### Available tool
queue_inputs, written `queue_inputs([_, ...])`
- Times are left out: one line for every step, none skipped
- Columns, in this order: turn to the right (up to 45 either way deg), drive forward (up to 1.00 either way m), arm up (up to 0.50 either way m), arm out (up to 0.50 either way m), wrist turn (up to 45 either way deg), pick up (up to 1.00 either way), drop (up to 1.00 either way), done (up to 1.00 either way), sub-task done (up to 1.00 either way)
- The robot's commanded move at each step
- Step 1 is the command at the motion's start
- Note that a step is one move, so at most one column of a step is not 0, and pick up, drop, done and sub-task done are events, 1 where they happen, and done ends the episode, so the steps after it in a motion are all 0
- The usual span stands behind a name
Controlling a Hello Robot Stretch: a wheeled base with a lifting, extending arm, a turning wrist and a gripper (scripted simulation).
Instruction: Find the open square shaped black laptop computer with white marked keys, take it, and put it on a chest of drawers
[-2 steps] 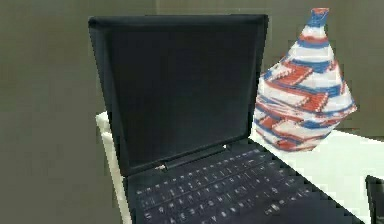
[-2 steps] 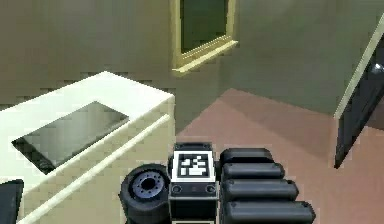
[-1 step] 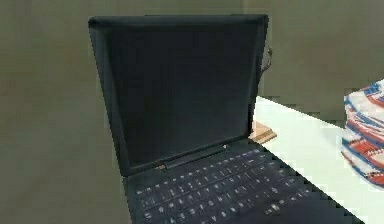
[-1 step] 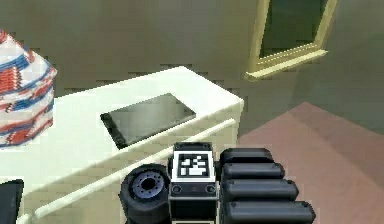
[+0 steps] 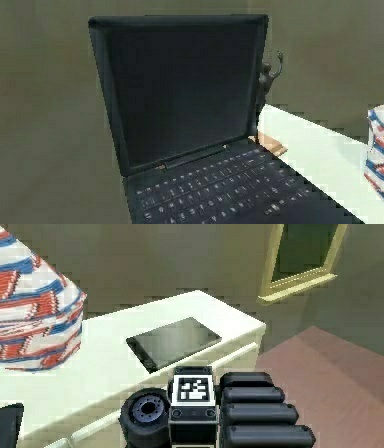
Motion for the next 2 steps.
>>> queue_inputs([21.0,0.00,0.00,0.00,0.0,0.00,0.00,0.00,0.00])
queue_inputs([-9.0,0.00,0.00,0.00,0.0,0.00,0.00,0.00,0.00])
